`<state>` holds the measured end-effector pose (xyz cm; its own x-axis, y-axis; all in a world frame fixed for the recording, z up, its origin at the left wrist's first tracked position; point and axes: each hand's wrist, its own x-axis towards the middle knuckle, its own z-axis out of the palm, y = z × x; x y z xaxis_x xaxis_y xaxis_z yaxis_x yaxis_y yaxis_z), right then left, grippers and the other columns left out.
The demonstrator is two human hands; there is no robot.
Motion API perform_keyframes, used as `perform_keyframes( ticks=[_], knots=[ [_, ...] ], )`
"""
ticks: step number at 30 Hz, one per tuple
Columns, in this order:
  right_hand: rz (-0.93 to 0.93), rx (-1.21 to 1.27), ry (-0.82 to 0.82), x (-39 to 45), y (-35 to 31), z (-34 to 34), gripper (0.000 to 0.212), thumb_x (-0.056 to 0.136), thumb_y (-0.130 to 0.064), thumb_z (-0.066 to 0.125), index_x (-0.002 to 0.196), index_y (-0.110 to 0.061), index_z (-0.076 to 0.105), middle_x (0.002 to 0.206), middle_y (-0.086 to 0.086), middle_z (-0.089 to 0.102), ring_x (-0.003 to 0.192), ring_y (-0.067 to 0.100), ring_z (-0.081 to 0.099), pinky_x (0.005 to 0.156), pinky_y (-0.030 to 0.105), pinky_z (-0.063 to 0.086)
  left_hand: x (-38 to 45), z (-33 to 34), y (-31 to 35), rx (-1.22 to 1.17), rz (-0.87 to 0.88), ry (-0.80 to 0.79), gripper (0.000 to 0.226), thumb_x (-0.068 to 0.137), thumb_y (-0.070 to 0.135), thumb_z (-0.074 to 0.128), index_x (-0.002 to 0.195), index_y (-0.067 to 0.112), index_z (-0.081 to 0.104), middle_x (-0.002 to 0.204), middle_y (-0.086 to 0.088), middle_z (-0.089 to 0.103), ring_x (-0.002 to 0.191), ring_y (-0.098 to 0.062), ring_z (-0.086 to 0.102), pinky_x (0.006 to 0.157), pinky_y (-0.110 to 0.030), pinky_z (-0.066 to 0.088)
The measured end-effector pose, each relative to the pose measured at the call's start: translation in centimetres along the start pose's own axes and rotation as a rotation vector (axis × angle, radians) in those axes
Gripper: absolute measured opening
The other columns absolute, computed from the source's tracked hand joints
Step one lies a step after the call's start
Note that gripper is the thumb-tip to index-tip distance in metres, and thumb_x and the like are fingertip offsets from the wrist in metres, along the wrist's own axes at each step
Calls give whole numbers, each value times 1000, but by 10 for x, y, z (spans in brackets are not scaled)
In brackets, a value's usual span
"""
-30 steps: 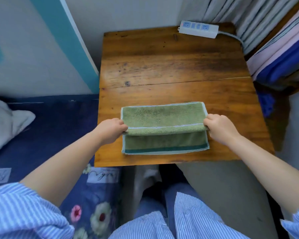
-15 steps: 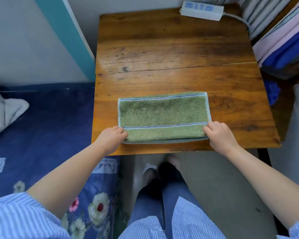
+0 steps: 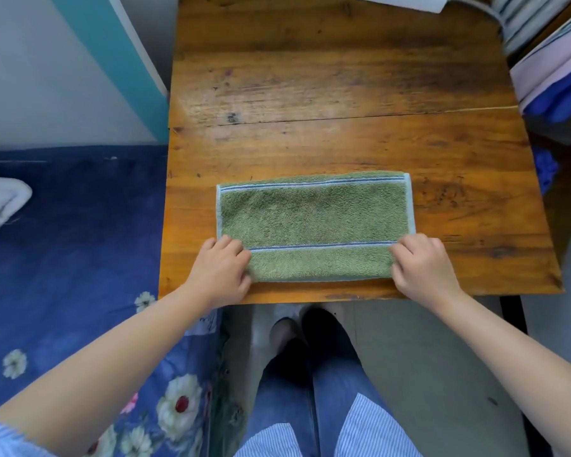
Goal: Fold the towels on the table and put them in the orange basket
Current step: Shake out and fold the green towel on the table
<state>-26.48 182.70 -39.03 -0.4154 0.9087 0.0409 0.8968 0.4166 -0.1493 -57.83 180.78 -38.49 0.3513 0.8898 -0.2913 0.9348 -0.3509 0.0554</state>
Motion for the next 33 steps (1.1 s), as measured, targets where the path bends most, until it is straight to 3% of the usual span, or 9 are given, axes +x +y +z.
perform_keyframes(
  ticks=[2, 4, 6, 8, 12, 19, 23, 27, 33],
  knots=[
    [-4, 57, 52, 27, -13, 0, 19, 65, 4, 48, 70, 7, 66, 68, 20, 64, 63, 35, 64, 59, 39, 50, 21, -4, 7, -122, 9, 169, 38, 72, 22, 35, 72, 1, 66, 74, -14, 66, 72, -31, 64, 62, -38, 52],
    [0, 113, 41, 58, -27, 6, 25, 64, 11, 56, 87, 11, 67, 88, 27, 67, 85, 42, 65, 77, 51, 50, 48, -5, 16, -288, -88, 233, 30, 79, 8, 44, 91, -8, 66, 95, -24, 66, 92, -38, 62, 77, -44, 51],
    [26, 145, -52, 88, -41, 15, 37, 76, 9, 52, 112, 11, 59, 120, 29, 57, 117, 44, 50, 103, 55, 33, 74, -1, 23, -399, -192, 240, 34, 85, 0, 45, 115, -11, 56, 125, -28, 54, 120, -41, 48, 101, -45, 38],
    [57, 155, -169, 112, -52, 29, 45, 89, -4, 41, 133, 2, 41, 146, 19, 34, 139, 33, 24, 116, 45, 8, 94, 6, 28, -439, -259, 207, 41, 92, 4, 39, 132, -6, 42, 145, -23, 35, 138, -35, 27, 115, -39, 18],
    [54, 54, -312, 128, -58, 61, 54, 98, -32, 29, 146, -14, 13, 157, 6, 4, 145, 23, -2, 114, 37, -10, 105, 32, 21, -323, -273, 164, 50, 98, 23, 33, 145, 8, 22, 155, -11, 15, 145, -26, 7, 116, -37, 1],
    [180, 12, -312, 123, -28, 71, 62, 93, -52, 22, 146, -24, 8, 157, 0, 1, 145, 21, -4, 113, 35, -10, 92, 48, -16, -256, -401, 89, 60, 93, 47, 37, 146, 29, 16, 157, -6, 4, 144, -31, -3, 113, -43, -8],
    [370, 25, -255, 110, 7, 59, 69, 85, -49, 14, 146, -19, 11, 157, 4, 6, 145, 24, -1, 113, 34, -8, 83, 49, -36, -361, -597, 80, 62, 95, 46, 34, 148, 23, 11, 157, -11, 1, 144, -31, -6, 115, -49, -3],
    [522, 82, -247, 97, 31, 50, 69, 85, -46, 14, 147, -14, 10, 157, 5, 5, 144, 25, -1, 116, 41, 0, 82, 48, -35, -357, -600, 70, 62, 95, 46, 31, 148, 23, 8, 157, -11, -2, 144, -29, -8, 115, -47, -4],
    [642, 95, -168, 76, 25, 36, 61, 95, -34, 28, 146, -9, 7, 156, 13, -1, 143, 32, -5, 113, 53, -5, 79, 37, -22, -234, -618, 69, 64, 95, 45, 29, 148, 20, 2, 155, -17, -9, 143, -33, -12, 113, -52, -8]
  ],
)
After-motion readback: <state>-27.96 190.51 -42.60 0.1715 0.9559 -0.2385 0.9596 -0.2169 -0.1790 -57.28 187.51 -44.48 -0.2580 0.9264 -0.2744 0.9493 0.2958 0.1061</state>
